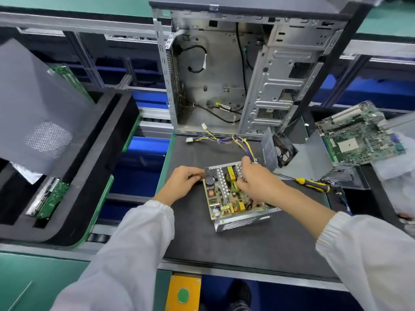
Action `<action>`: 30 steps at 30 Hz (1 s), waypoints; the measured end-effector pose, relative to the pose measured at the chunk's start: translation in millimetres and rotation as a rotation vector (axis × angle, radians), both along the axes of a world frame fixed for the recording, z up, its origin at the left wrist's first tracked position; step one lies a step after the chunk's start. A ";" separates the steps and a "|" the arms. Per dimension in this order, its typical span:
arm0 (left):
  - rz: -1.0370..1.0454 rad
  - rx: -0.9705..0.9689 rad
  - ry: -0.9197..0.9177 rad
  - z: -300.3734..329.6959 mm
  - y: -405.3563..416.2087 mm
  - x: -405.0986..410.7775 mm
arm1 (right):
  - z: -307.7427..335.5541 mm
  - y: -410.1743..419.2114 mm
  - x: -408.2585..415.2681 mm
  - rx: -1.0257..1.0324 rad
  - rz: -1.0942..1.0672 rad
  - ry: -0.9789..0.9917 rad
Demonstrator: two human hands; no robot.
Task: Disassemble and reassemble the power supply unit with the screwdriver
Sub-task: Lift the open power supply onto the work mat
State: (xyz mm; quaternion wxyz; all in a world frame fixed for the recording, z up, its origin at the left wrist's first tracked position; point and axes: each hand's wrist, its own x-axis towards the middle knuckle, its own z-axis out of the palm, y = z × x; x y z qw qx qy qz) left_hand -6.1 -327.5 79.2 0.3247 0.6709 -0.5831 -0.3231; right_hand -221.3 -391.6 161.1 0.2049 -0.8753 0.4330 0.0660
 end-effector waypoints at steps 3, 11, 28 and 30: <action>-0.009 0.031 0.029 -3.3 0.5 1.2 | -10.6 -0.6 -1.2 -0.044 0.017 0.023; 0.040 0.042 0.232 -13.1 2.6 -2.4 | -24.0 -1.4 -5.4 -0.095 0.039 -0.002; 0.190 -0.111 0.422 -12.5 4.3 -36.3 | 0.2 -70.7 6.0 0.220 -0.458 -0.489; 0.197 -0.108 0.409 -15.5 3.7 -34.3 | -16.3 -71.1 -12.4 0.172 -0.571 -0.613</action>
